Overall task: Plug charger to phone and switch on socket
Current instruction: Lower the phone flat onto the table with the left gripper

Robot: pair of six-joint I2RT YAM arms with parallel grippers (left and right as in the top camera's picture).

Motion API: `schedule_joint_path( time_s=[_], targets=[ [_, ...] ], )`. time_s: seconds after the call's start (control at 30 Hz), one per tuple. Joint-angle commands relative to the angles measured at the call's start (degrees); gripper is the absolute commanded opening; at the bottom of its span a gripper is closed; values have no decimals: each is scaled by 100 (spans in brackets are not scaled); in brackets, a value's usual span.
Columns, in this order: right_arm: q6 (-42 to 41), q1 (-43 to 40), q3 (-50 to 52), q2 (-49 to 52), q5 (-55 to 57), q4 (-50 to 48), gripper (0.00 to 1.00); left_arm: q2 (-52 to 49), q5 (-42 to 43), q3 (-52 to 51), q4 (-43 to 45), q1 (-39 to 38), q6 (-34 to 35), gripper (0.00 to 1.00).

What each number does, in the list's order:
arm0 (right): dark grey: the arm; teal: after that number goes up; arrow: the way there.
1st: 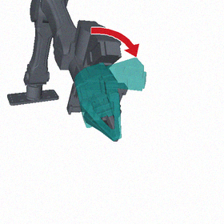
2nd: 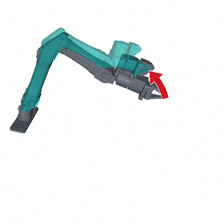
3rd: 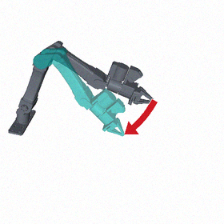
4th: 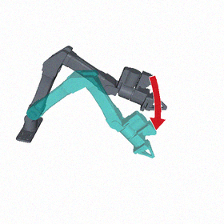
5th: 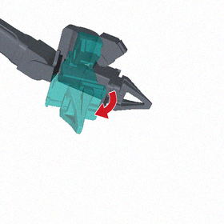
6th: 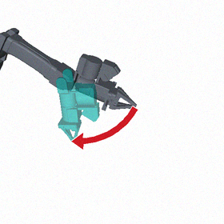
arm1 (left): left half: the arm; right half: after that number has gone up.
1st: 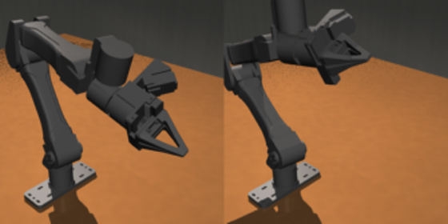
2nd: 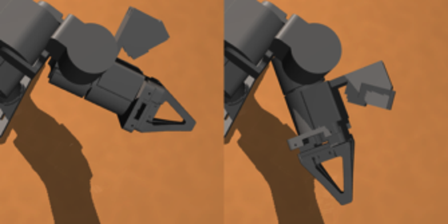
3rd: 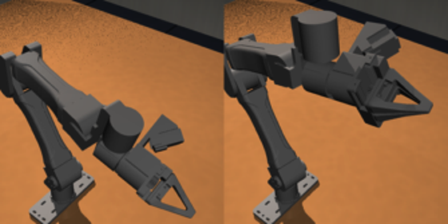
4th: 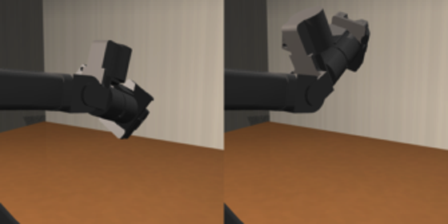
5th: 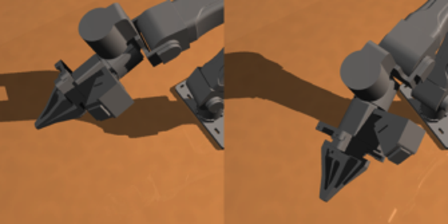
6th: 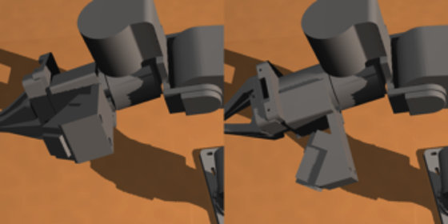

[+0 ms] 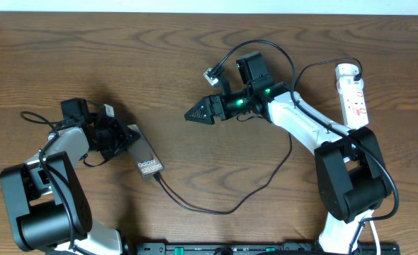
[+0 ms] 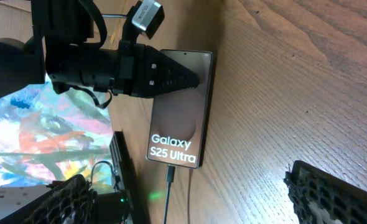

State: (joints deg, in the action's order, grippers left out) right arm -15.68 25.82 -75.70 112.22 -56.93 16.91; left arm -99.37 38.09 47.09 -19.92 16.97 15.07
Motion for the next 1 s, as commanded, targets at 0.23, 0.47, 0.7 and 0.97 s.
schedule_joint_path(
  time_s=[0.23,0.47,0.7,0.97],
  targets=[
    [118,-28,-35,39,-15,26,99,87,-24,-55,-173,-9,-44,41],
    [118,-28,-35,39,-15,26,99,87,-282,-55,-352,-9,-44,53],
    [120,-28,-35,39,-15,26,99,87,-457,-55,-529,-9,-42,59],
    [120,-28,-35,39,-15,28,99,87,-734,-55,-767,-7,-37,61]
  ],
)
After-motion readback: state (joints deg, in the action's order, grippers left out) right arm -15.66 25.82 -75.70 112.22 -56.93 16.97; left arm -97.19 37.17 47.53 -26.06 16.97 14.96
